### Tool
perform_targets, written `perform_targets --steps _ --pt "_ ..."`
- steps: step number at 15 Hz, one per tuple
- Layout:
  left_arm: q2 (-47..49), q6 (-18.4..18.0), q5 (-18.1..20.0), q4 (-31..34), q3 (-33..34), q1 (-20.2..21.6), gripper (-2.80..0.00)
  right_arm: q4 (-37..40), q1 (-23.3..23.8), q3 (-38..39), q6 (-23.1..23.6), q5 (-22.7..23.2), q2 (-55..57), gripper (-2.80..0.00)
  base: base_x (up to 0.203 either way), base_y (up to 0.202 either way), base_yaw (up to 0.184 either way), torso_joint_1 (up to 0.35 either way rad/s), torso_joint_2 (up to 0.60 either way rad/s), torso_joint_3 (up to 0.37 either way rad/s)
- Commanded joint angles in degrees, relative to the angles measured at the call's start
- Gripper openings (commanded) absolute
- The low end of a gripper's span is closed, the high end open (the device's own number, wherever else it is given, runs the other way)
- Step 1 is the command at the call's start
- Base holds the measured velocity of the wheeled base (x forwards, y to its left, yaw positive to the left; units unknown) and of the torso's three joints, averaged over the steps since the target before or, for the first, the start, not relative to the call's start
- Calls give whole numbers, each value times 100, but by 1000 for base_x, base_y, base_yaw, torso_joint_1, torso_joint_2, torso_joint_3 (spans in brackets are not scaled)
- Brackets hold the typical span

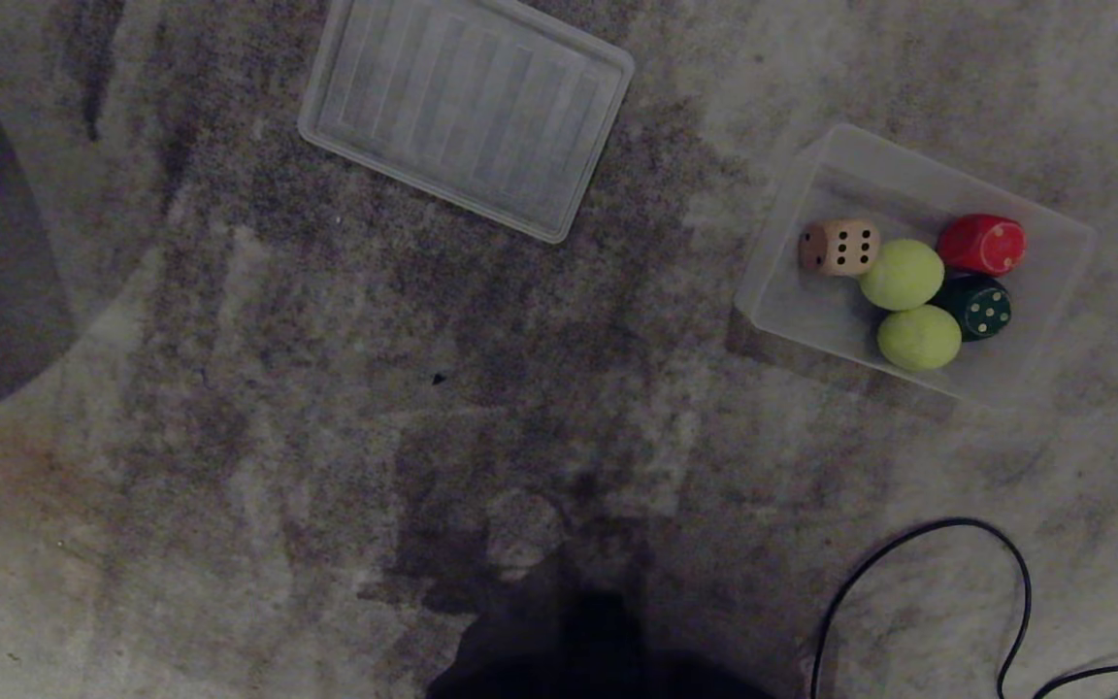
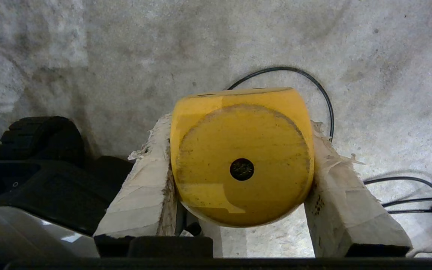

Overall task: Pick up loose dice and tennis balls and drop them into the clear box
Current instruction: Put the toys in the box

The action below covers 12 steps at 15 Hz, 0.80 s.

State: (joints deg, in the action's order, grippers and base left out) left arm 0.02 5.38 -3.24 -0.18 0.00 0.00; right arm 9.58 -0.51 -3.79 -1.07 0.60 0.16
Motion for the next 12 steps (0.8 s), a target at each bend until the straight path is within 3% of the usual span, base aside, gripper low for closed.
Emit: perform_targets --steps 1,6,8,12 --pt "6 12 -1 1 9 0 -280 7 -2 1 2 2 -7 -280 0 0 0 1 4 -42" --pt "4 78 -19 -8 9 0 -280 9 -2 -3 -148 -14 -7 -280 0 0 0 0 0 0" --pt "-1 78 -19 -8 9 0 -280 47 19 -396 -273 -16 197 -280 0 0 0 0 0 0" --pt "6 78 -19 -8 9 0 -280 78 39 -1282 -906 -17 2200 -280 0 0 0 0 0 0"
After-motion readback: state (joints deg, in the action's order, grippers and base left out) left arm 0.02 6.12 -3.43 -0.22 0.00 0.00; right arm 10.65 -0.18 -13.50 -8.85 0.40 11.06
